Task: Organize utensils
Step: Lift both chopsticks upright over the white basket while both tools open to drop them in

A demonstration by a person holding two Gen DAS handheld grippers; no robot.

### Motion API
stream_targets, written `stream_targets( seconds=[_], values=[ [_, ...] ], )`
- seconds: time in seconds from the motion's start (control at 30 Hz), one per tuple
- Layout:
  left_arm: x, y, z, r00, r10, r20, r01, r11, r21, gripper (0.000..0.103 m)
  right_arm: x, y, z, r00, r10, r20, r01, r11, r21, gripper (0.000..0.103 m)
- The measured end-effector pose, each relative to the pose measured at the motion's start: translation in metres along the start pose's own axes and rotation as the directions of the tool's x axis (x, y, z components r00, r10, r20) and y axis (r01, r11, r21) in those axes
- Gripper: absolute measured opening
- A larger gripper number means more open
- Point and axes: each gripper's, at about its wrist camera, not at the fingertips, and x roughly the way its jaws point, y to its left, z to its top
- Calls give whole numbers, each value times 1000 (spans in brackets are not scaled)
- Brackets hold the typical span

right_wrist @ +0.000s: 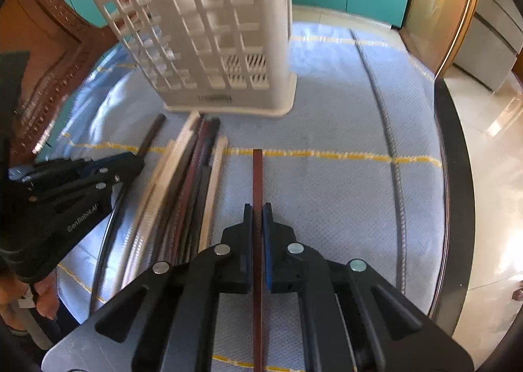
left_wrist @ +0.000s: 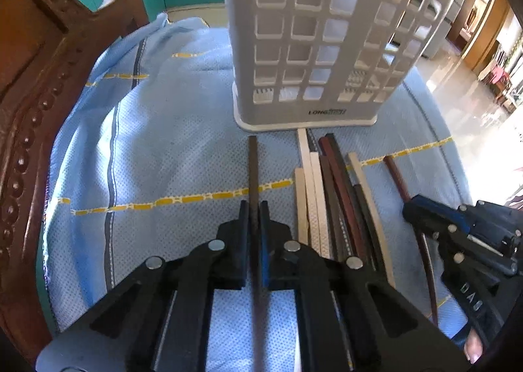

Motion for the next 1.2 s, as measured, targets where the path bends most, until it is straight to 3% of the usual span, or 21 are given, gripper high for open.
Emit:
stream_targets(
  seconds=[0.13, 0.2, 0.3, 0.43, 0.57, 0.63, 0.7, 0.8, 0.87, 0.93, 1.0, 1.03, 1.13, 1.2],
  values=[
    [-38, 7, 10, 990, -14, 142, 11, 1000, 18, 7, -57, -11, 3, 987, 62, 150, -65, 998, 15, 6],
    [-71, 11, 9, 974, -28, 227, 22, 999, 25, 7, -87, -16, 2, 971, 91, 221, -96, 995, 13, 6],
    [-117, 15, 4, 942, -58, 330, 50, 998, 33, 7, -146, -25, -3, 928, 133, 348, -140, 990, -4, 6],
    [-184, 18, 3, 879, -88, 469, 75, 996, 45, 7, -200, -34, -4, 877, 157, 453, -171, 985, -9, 7],
    [-240, 26, 16, 809, -111, 577, 103, 994, 46, 7, -239, -34, 19, 820, 194, 538, -216, 976, -23, 7],
    [-261, 33, 32, 770, -134, 624, 142, 989, 38, 7, -254, -33, 37, 786, 205, 583, -238, 971, -20, 7],
    [-281, 39, 46, 725, -137, 675, 169, 985, 18, 7, -267, -34, 52, 733, 210, 647, -264, 965, -15, 7],
    [-298, 43, 56, 658, -99, 746, 186, 982, -34, 7, -273, -41, 71, 671, 183, 718, -295, 955, 33, 7],
    [-299, 53, 69, 613, -30, 790, 193, 975, -113, 7, -271, -43, 77, 635, 154, 757, -306, 950, 64, 7],
    [-294, 56, 80, 582, 18, 813, 185, 971, -154, 7, -264, -46, 87, 620, 114, 776, -300, 949, 100, 7],
    [-281, 56, 91, 576, 19, 817, 209, 963, -170, 7, -251, -45, 93, 614, 79, 785, -285, 950, 127, 7],
    [-276, 55, 95, 586, 15, 811, 219, 960, -175, 7, -246, -44, 95, 614, 68, 786, -275, 952, 132, 7],
    [-236, 45, 120, 651, -20, 758, 237, 955, -178, 7, -221, -41, 103, 613, 7, 790, -213, 964, 157, 7],
    [-210, 38, 129, 690, -20, 724, 215, 960, -177, 7, -199, -40, 109, 646, -7, 763, -179, 970, 161, 7]
  ],
)
